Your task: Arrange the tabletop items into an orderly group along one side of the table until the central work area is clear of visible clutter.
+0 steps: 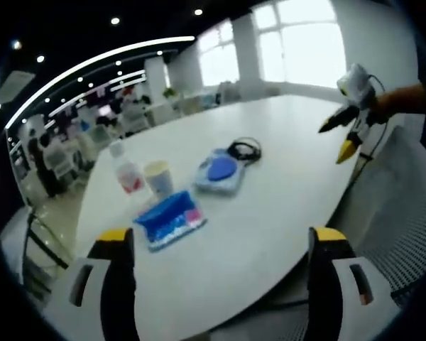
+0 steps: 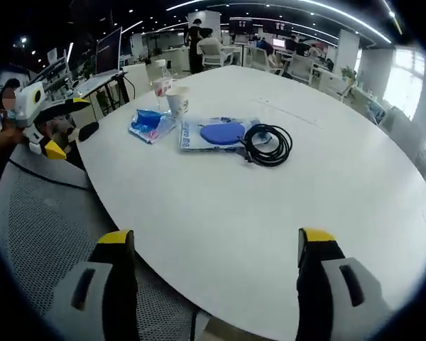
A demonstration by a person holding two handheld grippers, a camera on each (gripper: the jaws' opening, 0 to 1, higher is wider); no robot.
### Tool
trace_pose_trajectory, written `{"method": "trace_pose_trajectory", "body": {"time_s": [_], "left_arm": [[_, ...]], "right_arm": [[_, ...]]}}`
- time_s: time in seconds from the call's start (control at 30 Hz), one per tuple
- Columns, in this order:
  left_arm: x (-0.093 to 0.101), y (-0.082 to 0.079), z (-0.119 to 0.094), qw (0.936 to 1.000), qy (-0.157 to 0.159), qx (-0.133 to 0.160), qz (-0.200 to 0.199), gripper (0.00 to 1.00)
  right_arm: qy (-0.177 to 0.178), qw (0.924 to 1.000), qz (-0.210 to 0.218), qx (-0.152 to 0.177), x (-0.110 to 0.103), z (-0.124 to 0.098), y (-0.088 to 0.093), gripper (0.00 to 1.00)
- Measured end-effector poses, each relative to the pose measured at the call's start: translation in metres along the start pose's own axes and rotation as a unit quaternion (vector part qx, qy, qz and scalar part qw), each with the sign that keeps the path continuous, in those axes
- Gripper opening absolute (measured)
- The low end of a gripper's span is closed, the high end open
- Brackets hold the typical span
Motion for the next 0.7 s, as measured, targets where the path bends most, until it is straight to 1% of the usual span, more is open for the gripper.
{"method": "trace_pose_trajectory", "body": {"time_s": [0.3,0.47,0.6,0.67,0.7], "left_arm": [[0.000,0.001,0.000,1.0000,-0.002,-0.002,0.001,0.98],[0.000,0.001,-0.001,1.0000,-0.001,-0.003,0.003,0.98],[0.000,0.000,-0.001,1.0000,0.000,-0.001,0.003,0.97],[0.001,-0.002,-0.001,1.0000,0.002,0.006,0.000,0.97],[0.001,-0.004,-0.001,0.9999,0.002,0.014,-0.002,0.97]], "right_arm": [[0.000,0.9989,-0.047,-0.005,0.016,0.014,-0.021,0.95],[0.015,0.9963,-0.083,0.010,0.028,0.024,-0.035,0.95],[0.015,0.9958,-0.089,0.014,0.034,0.032,-0.041,0.94],[0.016,0.9956,-0.091,0.018,0.035,0.035,-0.044,0.93],[0.018,0.9950,-0.095,0.023,0.037,0.037,-0.047,0.93]]}}
Point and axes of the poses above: the point that each gripper's makers call its tool centre point, and the gripper's own axes: z roughly forward along the fingers, x roughly to its right, y roughly out of its underside, the point moved 7 cm from there along -z, roughly backward along the fingers, and after that the axes turned 10 degrees about z, right-handed, at the moved point
